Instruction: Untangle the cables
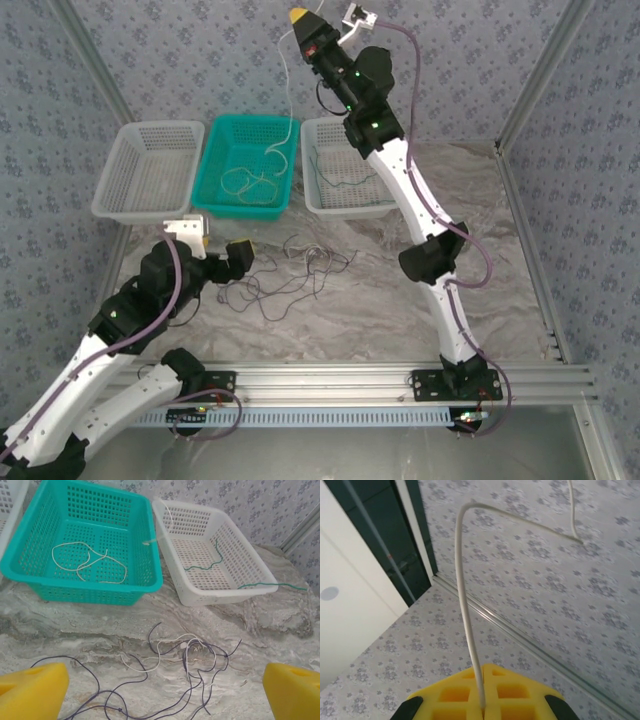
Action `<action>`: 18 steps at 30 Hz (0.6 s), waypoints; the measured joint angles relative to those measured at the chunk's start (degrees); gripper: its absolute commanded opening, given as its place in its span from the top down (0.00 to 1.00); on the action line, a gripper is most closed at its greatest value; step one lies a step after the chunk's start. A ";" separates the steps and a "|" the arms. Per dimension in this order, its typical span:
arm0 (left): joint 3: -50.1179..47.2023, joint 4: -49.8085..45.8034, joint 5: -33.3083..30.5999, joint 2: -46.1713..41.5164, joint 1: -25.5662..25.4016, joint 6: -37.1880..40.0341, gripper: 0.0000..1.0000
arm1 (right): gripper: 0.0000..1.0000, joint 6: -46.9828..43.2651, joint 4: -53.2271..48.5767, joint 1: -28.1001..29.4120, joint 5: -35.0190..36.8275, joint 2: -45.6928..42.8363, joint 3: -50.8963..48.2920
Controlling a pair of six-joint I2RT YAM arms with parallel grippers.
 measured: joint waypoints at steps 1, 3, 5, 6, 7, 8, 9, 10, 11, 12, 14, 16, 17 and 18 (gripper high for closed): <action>-0.11 -0.04 0.00 0.04 0.00 0.00 0.01 | 1.00 -0.72 0.50 0.31 0.15 0.00 0.31; -0.33 0.17 -0.02 0.11 0.00 0.00 0.01 | 1.00 -1.73 1.90 1.36 0.15 0.00 0.61; -0.33 0.24 -0.02 0.17 0.00 0.00 0.01 | 1.00 -1.86 2.64 2.45 0.09 0.20 0.59; -0.33 0.31 0.00 0.22 0.00 -0.02 0.01 | 1.00 -1.88 3.04 2.99 -0.07 0.57 0.59; -0.33 0.35 0.00 0.22 0.00 -0.13 0.01 | 1.00 -1.90 3.39 3.48 -0.13 1.05 0.59; -0.35 0.35 0.00 0.22 0.00 -0.22 0.01 | 1.00 -2.12 3.58 3.93 -0.26 1.81 0.61; -0.46 0.35 -0.02 0.02 0.00 -0.44 0.01 | 1.00 -2.36 3.61 4.44 -0.52 2.84 0.59; -0.63 0.35 -0.02 -0.11 0.00 -0.48 0.01 | 1.00 -2.67 3.52 4.79 -0.61 3.78 0.42; -0.85 0.28 -0.04 -0.48 0.00 -0.61 0.01 | 1.00 -3.02 3.41 5.14 -0.72 4.79 -0.24; -1.09 0.11 -0.17 -0.92 0.00 -0.66 0.01 | 1.00 -3.26 3.19 5.44 -1.01 5.84 -1.42; -1.40 -0.22 -0.22 -1.66 0.00 -0.85 0.01 | 1.00 -3.67 2.14 5.75 -1.49 7.74 -3.85; -1.51 -0.79 -0.22 -2.43 0.00 -1.05 0.01 | 1.00 -4.28 -0.33 5.90 -1.84 9.64 -6.78; -1.51 -1.05 -0.20 -2.75 0.00 -1.07 0.01 | 1.00 -4.85 -1.73 6.08 -1.90 10.64 -7.96; -1.51 -1.16 -0.20 -2.97 0.00 -1.07 0.01 | 1.00 -5.75 -3.89 6.16 -1.86 11.52 -9.25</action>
